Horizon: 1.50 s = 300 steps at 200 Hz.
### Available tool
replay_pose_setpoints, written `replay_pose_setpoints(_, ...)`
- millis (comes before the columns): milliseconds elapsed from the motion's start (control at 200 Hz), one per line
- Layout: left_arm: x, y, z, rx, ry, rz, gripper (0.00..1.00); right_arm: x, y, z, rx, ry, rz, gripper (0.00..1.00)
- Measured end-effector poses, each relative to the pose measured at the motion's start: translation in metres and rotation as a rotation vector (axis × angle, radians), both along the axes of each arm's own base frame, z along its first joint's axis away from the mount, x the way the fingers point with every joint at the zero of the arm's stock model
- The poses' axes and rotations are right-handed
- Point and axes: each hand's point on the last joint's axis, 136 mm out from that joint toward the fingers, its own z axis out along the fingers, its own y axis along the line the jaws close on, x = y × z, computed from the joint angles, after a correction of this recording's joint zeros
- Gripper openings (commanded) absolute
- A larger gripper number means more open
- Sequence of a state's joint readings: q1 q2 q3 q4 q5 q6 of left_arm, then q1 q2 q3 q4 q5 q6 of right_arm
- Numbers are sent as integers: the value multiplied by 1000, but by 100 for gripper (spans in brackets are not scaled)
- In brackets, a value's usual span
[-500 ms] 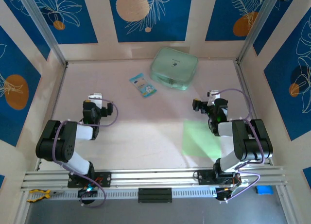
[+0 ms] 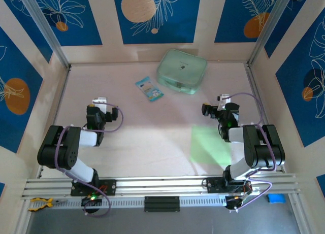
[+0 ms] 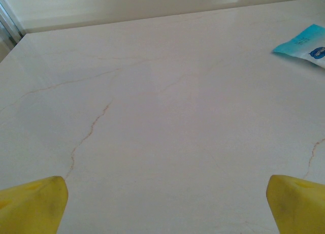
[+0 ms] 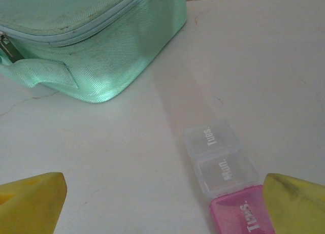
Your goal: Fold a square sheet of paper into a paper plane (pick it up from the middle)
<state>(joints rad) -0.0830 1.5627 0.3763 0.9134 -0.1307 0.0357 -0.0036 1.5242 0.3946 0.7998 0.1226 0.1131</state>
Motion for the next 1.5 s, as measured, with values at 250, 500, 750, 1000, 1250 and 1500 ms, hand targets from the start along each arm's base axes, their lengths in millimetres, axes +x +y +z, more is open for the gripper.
replay_pose_setpoints(250, 0, 0, 0, 0, 0, 0, 100, 0, 3, 0, 6, 0, 18, 99)
replay_pose_setpoints(500, -1, -1, 2, -3, -15, -4, 100, -1, 14, 0, -7, -3, 45, 99)
replay_pose_setpoints(750, -19, 2, 2, -4, -36, 2, 100, -7, 20, 3, -36, -35, 60, 99)
replay_pose_setpoints(1000, -31, 23, 61, -17, -172, 128, 100, -7, 5, 55, 28, -16, -35, 99)
replay_pose_setpoints(1250, -33, 26, 114, -239, -155, 210, 100, -21, -17, 108, 377, 145, -206, 99)
replay_pose_setpoints(1500, -41, -46, 100, -628, 26, -85, 100, -70, -3, 71, 564, 414, -237, 96)
